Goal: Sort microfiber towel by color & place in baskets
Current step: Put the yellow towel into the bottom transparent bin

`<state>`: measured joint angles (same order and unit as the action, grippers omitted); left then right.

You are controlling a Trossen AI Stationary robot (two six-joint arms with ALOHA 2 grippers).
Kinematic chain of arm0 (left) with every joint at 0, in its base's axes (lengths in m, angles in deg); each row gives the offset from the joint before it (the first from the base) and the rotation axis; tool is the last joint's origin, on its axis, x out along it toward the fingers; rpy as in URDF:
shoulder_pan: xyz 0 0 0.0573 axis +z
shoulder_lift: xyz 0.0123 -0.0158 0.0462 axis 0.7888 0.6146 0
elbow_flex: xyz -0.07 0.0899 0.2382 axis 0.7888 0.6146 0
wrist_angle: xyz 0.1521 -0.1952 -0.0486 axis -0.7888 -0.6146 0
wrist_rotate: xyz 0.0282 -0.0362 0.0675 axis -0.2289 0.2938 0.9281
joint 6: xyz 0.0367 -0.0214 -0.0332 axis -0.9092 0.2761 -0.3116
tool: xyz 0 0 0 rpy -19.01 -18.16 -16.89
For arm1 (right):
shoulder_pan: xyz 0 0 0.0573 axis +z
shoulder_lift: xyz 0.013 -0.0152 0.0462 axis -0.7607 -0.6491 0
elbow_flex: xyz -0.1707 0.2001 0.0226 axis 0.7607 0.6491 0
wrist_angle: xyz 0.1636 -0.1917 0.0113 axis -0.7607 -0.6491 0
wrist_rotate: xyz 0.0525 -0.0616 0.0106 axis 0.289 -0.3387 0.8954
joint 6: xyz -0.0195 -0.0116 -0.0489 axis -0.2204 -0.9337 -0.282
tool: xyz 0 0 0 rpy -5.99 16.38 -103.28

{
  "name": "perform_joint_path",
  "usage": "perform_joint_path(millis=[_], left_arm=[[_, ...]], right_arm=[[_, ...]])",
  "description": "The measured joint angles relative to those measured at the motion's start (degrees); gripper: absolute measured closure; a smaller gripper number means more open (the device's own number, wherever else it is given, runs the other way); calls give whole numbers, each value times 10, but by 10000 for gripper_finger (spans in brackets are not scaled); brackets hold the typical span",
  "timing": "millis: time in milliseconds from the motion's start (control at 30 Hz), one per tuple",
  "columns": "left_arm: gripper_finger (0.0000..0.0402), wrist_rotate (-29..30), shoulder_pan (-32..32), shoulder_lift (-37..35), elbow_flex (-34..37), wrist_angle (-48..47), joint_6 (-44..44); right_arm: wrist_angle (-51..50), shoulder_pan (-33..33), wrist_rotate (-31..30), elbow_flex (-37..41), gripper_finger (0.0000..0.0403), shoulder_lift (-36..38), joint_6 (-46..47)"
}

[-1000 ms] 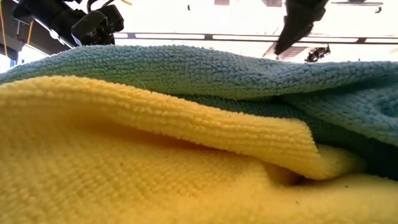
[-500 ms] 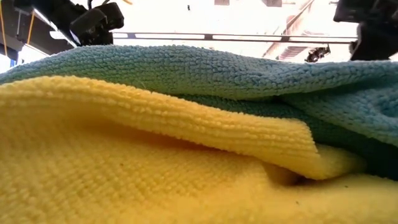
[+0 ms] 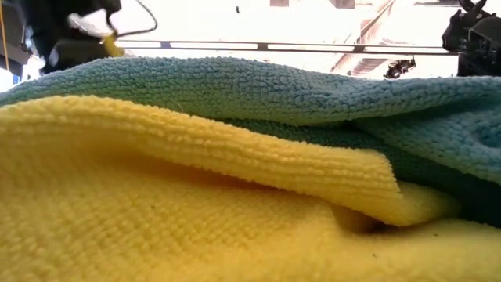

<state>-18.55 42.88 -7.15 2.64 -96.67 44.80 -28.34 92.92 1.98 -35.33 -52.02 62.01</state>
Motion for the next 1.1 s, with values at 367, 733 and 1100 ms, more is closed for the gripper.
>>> perform_joint_path(millis=[367,733,1100], left_arm=[[298,-34,-29,3,148,114,110],[373,-7,-33,2,191,206,95],[401,40,-41,4,31,83,-28]], right_arm=[[32,0,-13,0,277,-1,-35],[48,0,-13,0,277,-1,-40],[49,0,-13,0,277,-1,-40]])
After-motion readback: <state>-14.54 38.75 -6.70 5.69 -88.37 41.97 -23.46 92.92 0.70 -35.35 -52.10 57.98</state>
